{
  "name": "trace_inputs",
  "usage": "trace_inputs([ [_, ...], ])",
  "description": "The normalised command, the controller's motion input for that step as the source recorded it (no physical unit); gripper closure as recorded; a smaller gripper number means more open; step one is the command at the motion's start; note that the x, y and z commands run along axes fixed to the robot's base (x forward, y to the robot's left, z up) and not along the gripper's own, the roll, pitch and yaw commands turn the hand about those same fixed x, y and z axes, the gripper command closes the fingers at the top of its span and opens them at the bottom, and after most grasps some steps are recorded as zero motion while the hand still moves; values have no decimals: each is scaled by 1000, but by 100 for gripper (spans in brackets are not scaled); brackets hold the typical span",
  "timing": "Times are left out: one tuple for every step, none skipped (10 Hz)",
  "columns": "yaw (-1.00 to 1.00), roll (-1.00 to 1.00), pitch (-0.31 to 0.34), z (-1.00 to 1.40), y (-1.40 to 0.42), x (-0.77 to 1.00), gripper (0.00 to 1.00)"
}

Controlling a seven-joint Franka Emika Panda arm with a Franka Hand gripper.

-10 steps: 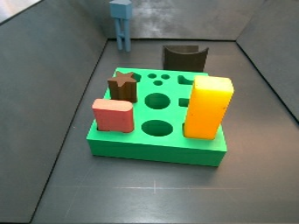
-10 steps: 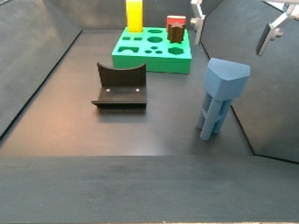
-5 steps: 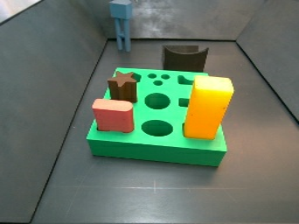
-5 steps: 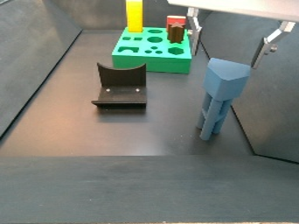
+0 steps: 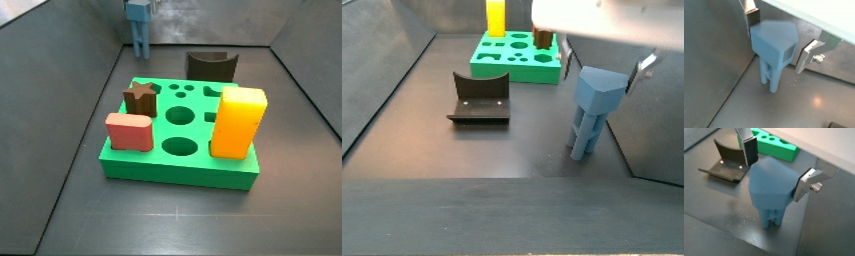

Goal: Pick up the 3 prong object. Move up. Move to above the board. Insert the 3 prong object.
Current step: Pick up the 3 prong object.

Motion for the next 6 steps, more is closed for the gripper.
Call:
trace_inputs([
  [-160,1,29,0,0,0,0],
  [0,6,0,0,0,0,0],
  [0,0,0,0,0,0,0],
  [0,0,0,0,0,0,100],
  [0,0,0,0,0,0,100],
  [0,0,0,0,0,0,100],
])
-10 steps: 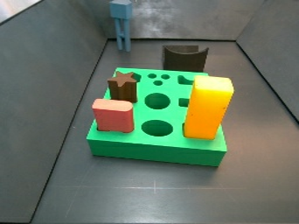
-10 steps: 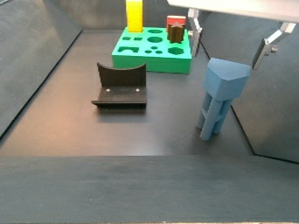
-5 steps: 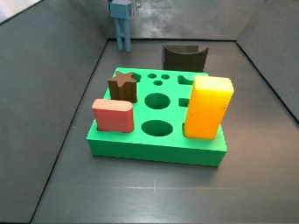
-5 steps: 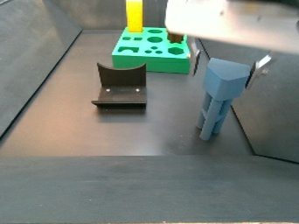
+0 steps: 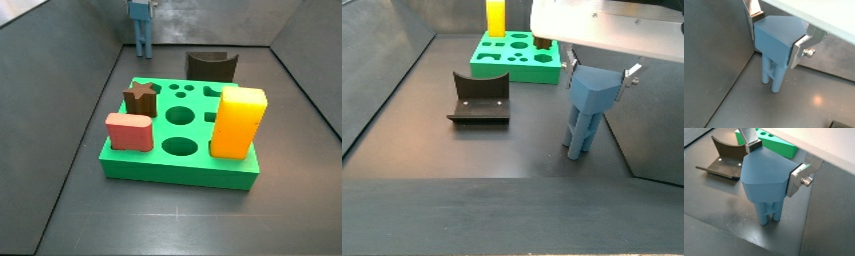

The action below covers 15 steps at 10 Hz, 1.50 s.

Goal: Pick up the 3 prong object. Move up. Move to above the board. Insert the 3 prong object.
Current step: Pick up the 3 prong object, then move up, then move to above the board.

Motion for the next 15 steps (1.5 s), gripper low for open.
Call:
trace_inputs([
  [0,0,0,0,0,0,100],
  [0,0,0,0,0,0,100],
  [0,0,0,0,0,0,100],
  [0,0,0,0,0,0,100],
  [0,0,0,0,0,0,100],
  [0,0,0,0,0,0,100],
  [0,0,0,0,0,0,100],
  [0,0,0,0,0,0,100],
  [0,0,0,833,0,0,100],
  [-35,3,-5,814,-42,44,100],
  [-33,2,17,719,-37,30,100],
  [-28,6,34,586,-20,21,100],
  [-24,8,52,432,-10,17,100],
  [-19,13,74,214,0,16,100],
  [209,125,-306,1000,-453,-439,100],
])
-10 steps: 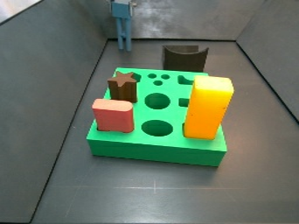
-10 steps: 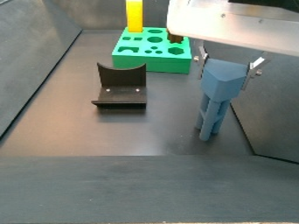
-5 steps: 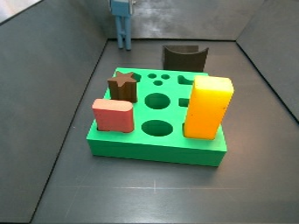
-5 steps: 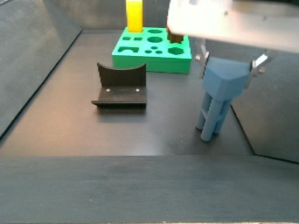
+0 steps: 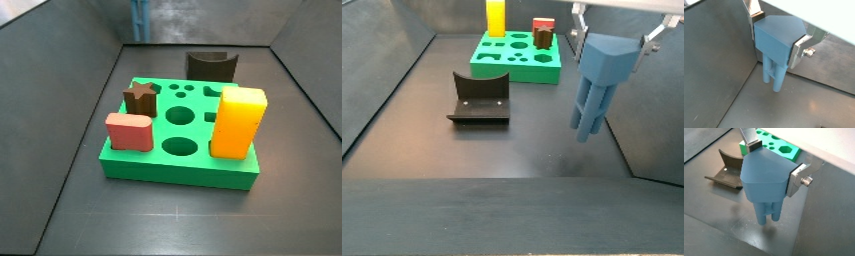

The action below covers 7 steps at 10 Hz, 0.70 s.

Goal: Pick up the 3 prong object. Move up. Move to above the board. Insert the 3 prong object.
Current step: Move to above the board.

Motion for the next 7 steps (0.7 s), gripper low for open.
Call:
trace_inputs([
  [210,128,-303,1000,-465,-453,100],
  [166,133,-288,1000,-420,-455,100],
  [95,123,-201,1000,-313,-433,100],
  [58,104,-118,1000,-273,-383,100],
  [40,94,-44,868,-194,-241,100],
  [31,82,23,708,-120,-121,100],
  [22,63,74,457,-58,-45,100],
])
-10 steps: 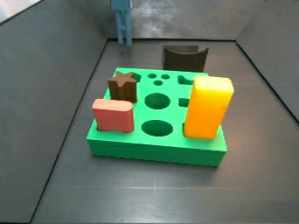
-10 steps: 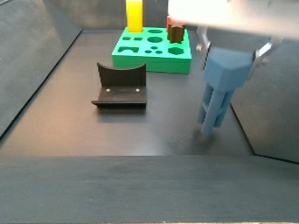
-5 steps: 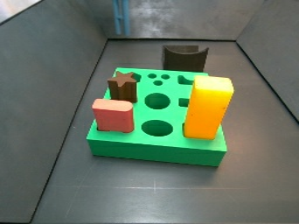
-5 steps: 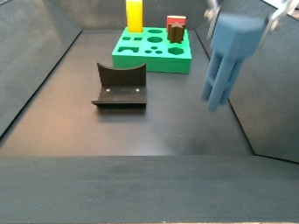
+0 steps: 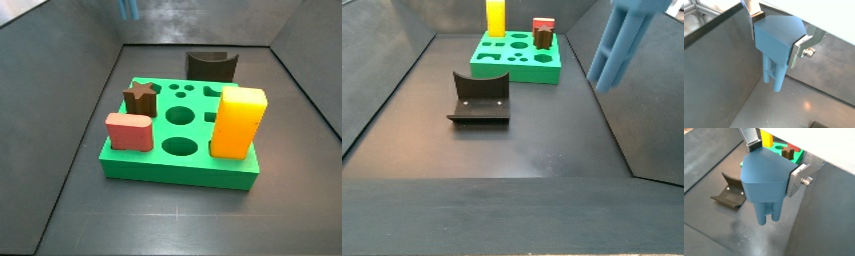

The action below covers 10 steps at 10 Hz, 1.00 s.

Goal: Pick up the 3 prong object. Move up. Move to above the board. Insert the 3 prong object.
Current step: Move to above the board.

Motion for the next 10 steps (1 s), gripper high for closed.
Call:
trace_inputs([
  [18,53,90,283,-32,-17,100],
  [1000,-44,631,202,-1000,389,100],
  [1000,-40,634,185,-1000,396,100],
  [851,-47,624,193,-1000,414,100],
  [579,-95,465,188,-1000,425,100],
  [319,-46,284,190,-1000,425,100],
  [232,-20,216,193,-1000,423,100],
  [117,-2,124,194,-1000,425,100],
  [64,-9,95,196,-1000,432,100],
  [31,5,106,197,-1000,442,100],
])
